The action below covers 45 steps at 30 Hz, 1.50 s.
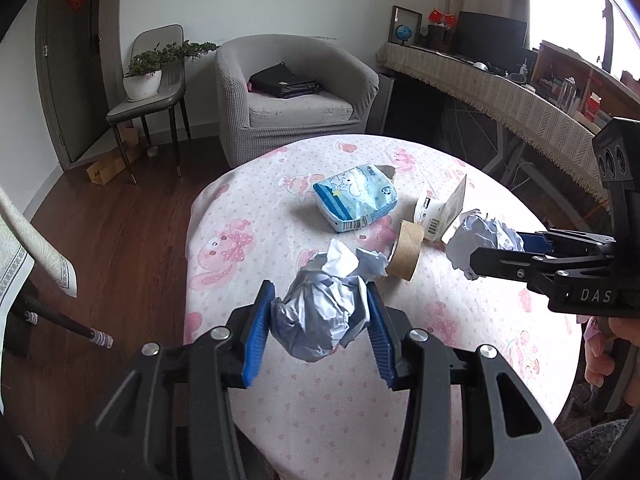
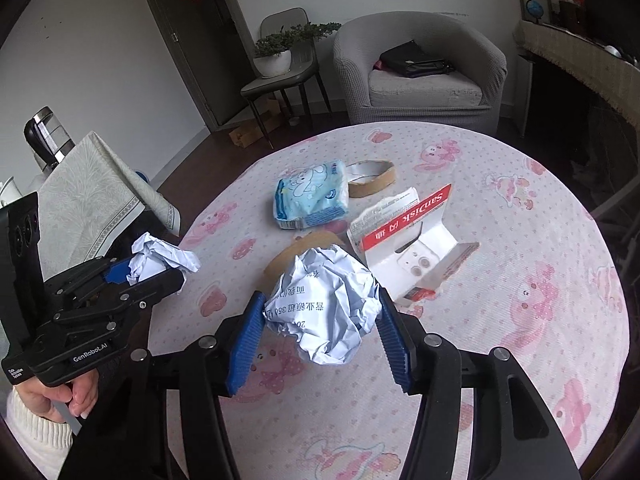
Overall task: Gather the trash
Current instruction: 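Grasp a crumpled paper ball with the left tool while the right tool grasps another, then carry both crumpled paper balls over the teal bin with both tools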
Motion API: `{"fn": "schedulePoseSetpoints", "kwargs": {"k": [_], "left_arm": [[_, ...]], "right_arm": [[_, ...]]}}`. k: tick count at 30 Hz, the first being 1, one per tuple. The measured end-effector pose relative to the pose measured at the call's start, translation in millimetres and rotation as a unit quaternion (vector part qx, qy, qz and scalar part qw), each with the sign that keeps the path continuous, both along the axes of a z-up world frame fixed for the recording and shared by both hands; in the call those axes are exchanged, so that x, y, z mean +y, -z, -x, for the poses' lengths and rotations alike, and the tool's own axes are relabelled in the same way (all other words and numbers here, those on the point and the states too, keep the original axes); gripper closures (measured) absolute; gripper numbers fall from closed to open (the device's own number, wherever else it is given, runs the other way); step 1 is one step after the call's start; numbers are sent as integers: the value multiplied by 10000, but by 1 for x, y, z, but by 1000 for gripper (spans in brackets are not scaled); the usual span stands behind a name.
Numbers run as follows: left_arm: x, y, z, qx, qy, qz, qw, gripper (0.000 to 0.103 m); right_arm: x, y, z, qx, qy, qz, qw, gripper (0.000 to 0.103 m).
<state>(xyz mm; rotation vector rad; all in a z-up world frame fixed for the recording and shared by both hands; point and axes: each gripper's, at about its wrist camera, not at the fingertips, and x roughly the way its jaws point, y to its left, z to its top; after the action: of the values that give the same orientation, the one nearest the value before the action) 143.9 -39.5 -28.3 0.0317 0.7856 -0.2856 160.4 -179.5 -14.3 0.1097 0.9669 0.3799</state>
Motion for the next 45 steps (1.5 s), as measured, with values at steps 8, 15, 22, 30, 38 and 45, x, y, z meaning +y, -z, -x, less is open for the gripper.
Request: {"fn": "schedulePoseSetpoints", "kwargs": {"k": [8, 15, 22, 30, 38, 45], "left_arm": [[23, -4, 28, -8, -361, 86, 9993, 55], [47, -2, 51, 0, -599, 94, 9982, 55], [87, 15, 73, 161, -957, 45, 9953, 55], [146, 47, 90, 512, -1492, 7, 9875, 55], [198, 94, 102, 1073, -1903, -3, 9758, 55], [224, 130, 107, 1498, -1941, -182, 9693, 55]], "right_arm": [[28, -8, 15, -114, -359, -79, 9993, 47], [66, -10, 27, -160, -741, -77, 9971, 47], [101, -7, 29, -103, -1036, -96, 9945, 47], [151, -6, 28, -25, -1369, -275, 9902, 47], [222, 4, 32, 116, -1887, -264, 9816, 47], [274, 17, 33, 253, -2252, -174, 9738, 47]]}}
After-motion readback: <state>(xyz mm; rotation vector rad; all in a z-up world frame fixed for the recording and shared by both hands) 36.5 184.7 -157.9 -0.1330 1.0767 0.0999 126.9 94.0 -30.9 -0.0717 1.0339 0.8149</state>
